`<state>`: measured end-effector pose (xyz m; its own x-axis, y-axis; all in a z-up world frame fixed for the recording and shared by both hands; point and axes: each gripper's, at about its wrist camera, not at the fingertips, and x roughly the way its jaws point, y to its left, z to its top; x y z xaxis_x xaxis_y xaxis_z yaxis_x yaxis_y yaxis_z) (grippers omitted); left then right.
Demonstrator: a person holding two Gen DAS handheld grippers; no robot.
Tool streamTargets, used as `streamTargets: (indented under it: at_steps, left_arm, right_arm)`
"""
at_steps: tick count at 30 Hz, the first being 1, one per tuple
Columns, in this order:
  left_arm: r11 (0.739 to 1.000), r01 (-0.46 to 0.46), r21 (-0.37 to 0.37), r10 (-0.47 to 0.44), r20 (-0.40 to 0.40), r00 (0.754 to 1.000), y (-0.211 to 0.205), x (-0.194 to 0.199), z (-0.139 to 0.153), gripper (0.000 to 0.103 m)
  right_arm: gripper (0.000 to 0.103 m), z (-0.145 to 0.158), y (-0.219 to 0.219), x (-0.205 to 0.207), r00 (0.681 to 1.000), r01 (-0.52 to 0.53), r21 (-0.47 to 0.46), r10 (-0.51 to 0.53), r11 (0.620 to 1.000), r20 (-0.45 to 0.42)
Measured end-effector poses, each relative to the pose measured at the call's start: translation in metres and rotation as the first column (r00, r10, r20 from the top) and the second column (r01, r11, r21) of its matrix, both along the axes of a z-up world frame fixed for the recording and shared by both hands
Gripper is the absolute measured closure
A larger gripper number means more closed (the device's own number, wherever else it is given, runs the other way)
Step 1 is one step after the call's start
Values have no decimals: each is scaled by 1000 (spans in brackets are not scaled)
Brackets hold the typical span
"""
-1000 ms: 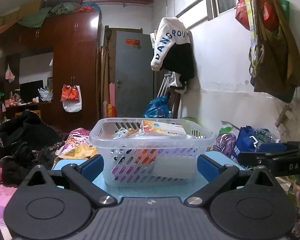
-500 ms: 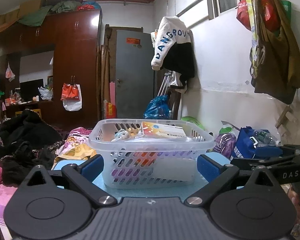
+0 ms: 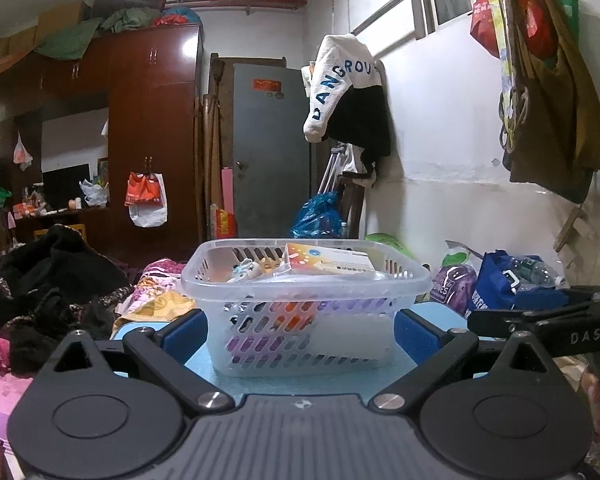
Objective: Organize objects
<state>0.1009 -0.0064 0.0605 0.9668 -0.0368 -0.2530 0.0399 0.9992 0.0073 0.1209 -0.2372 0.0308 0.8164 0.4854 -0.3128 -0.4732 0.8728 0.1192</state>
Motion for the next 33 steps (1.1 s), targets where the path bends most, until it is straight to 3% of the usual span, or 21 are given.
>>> streamTargets:
  at_steps: [33]
  left_arm:
    - [1000, 11, 2, -11, -8, 1000, -7, 0, -3, 2]
  right_arm:
    - [0, -1, 3, -2, 1000, -19, -9, 20, 1000, 15]
